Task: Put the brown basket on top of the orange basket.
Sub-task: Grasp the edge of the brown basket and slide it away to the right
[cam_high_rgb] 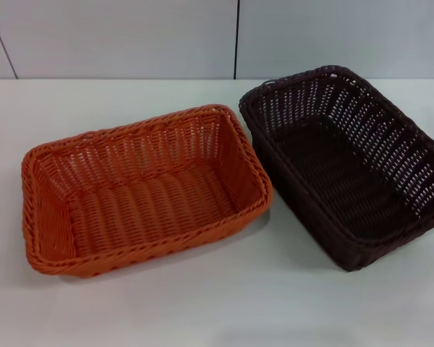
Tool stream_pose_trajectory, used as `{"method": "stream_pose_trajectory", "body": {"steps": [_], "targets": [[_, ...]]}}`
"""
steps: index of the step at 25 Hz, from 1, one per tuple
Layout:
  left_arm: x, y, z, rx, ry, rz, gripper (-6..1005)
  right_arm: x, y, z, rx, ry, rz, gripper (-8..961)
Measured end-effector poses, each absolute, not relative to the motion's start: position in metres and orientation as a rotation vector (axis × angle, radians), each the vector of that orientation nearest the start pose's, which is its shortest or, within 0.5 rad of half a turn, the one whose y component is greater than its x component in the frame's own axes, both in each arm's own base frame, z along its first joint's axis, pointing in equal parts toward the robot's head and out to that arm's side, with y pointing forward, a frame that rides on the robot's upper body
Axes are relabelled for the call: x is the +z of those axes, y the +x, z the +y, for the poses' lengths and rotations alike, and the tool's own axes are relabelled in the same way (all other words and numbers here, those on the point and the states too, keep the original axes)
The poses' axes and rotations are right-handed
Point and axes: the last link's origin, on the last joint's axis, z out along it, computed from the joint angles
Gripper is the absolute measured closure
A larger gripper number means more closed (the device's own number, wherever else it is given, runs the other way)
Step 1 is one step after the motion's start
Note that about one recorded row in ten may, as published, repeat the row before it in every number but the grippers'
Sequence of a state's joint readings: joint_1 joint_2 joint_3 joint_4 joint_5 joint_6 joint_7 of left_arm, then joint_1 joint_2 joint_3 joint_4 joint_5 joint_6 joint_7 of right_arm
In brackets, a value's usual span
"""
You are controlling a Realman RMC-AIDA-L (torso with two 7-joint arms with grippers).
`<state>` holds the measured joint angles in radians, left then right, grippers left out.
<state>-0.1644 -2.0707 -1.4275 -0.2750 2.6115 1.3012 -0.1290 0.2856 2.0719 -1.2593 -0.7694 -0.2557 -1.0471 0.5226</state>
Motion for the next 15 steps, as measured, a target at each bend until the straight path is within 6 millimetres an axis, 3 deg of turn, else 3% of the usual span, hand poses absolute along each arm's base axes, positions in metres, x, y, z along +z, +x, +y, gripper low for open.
{"method": "stream_pose_trajectory", "body": {"steps": [7, 15], "targets": [[0.056, -0.392, 0.257, -0.643, -1.181, -0.540, 218, 0.112, 0.213, 0.386, 0.940, -1.623, 0.319, 121], [0.057, -0.390, 0.259, -0.650, -1.181, -0.534, 218, 0.097, 0.184, 0.401, 0.875, -1.896, 0.433, 121]]}}
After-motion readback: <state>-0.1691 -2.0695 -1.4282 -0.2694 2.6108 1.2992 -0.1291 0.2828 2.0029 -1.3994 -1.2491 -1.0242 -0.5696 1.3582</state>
